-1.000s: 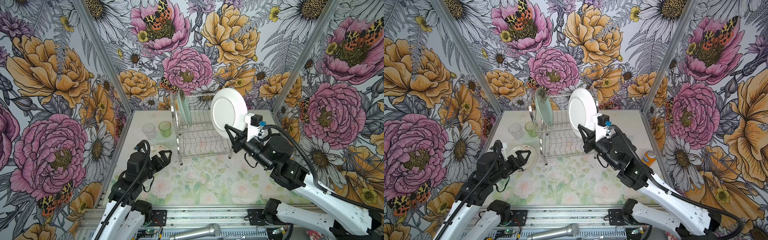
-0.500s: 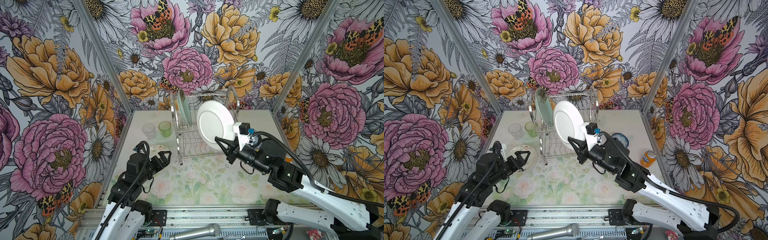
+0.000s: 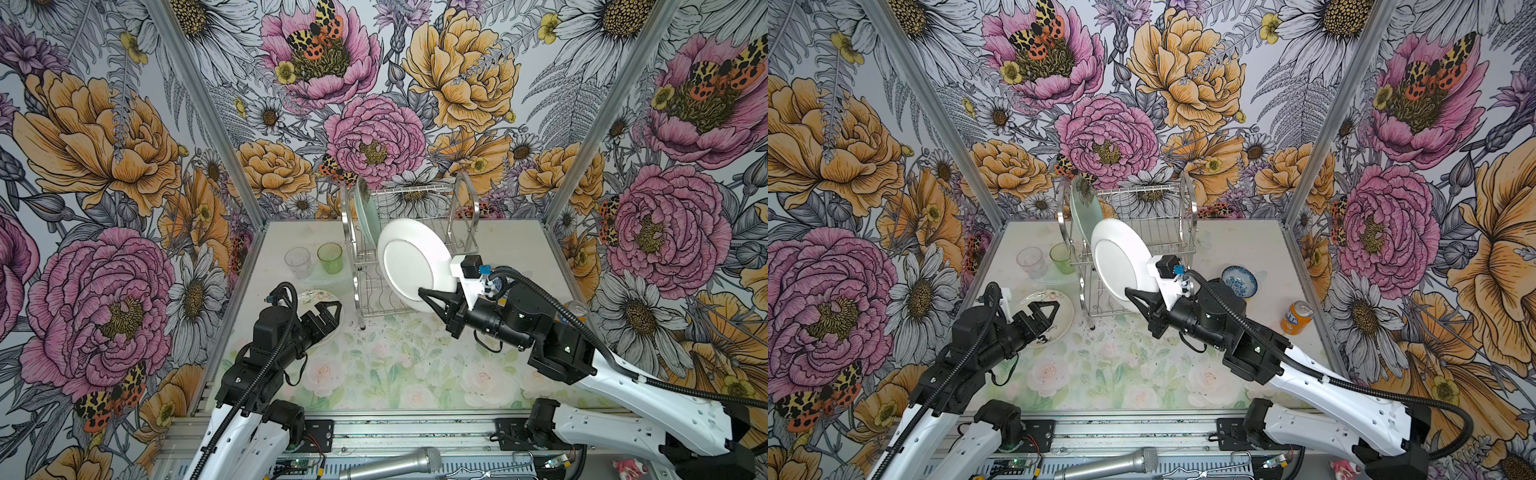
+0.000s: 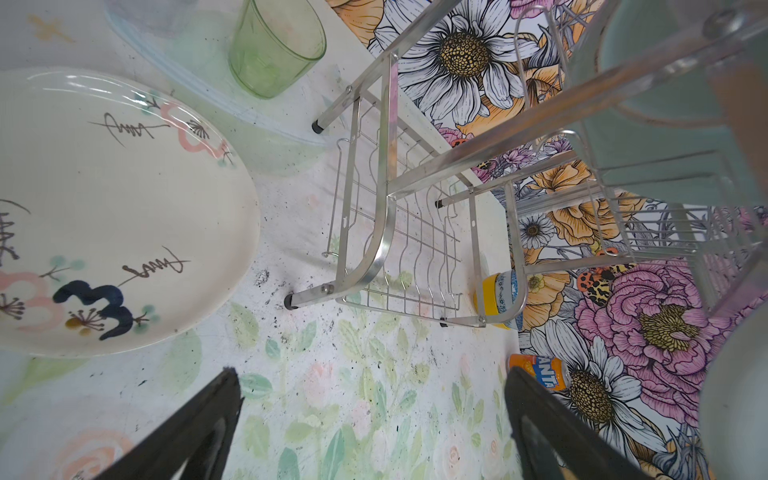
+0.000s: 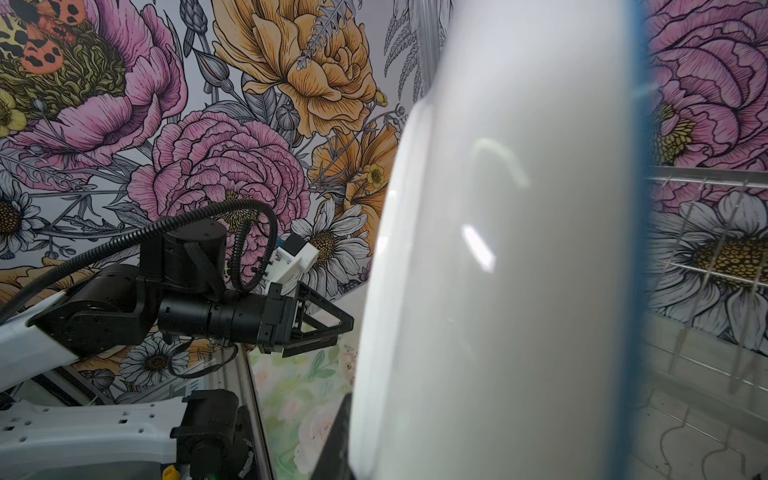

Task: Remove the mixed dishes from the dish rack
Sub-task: 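Lift the watermelon-print plate up out of the rack with the right gripper, then carry the watermelon-print plate toward the left gripper, tilting it flat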

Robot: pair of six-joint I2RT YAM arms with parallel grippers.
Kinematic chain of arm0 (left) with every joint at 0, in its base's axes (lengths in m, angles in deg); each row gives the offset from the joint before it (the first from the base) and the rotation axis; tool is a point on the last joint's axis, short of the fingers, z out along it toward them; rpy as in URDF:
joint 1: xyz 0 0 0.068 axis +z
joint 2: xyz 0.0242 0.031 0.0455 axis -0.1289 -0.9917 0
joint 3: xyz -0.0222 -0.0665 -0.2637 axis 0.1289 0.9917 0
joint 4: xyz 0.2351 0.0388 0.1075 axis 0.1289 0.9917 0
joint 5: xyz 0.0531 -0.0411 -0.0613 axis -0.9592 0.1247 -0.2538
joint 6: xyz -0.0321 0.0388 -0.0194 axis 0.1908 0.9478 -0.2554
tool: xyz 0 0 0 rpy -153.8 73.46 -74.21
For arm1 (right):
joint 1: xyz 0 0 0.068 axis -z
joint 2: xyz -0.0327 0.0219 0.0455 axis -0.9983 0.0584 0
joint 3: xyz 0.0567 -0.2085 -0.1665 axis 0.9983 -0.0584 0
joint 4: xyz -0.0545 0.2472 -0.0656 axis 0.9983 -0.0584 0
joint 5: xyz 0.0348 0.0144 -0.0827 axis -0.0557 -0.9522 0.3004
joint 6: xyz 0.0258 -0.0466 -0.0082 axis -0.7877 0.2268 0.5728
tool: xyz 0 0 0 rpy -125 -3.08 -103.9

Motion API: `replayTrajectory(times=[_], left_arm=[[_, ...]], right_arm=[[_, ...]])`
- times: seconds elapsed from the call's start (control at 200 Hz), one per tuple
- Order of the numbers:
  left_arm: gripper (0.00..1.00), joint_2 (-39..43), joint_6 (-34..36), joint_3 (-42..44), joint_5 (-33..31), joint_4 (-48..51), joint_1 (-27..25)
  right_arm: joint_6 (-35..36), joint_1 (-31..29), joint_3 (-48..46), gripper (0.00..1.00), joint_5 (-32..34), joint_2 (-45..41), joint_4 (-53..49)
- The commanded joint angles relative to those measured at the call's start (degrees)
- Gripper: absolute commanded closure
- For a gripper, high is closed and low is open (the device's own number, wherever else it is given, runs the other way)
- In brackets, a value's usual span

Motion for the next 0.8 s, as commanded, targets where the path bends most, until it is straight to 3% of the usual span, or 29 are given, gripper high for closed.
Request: replayTrajectory(times=[0.0,0.54,0.796], left_arm=[[0.01,1.07,-0.61,0.19,-1.78,0.35,-0.18],[0.01,-0.30,-0.18,-1.60,-0.18,0.37,0.03],[0.01,-0.11,-6.76,-4.96,4.78,0.33,-0.01]], right_arm=[[1.37,-1.06,0.73,1.00,-1.05,0.56,7.20],[3.31,-5.32,-0.28,1.00,0.00,6.94,8.09],[3.49,-5.61,-1.28,1.00,1.19,8.70,8.77]])
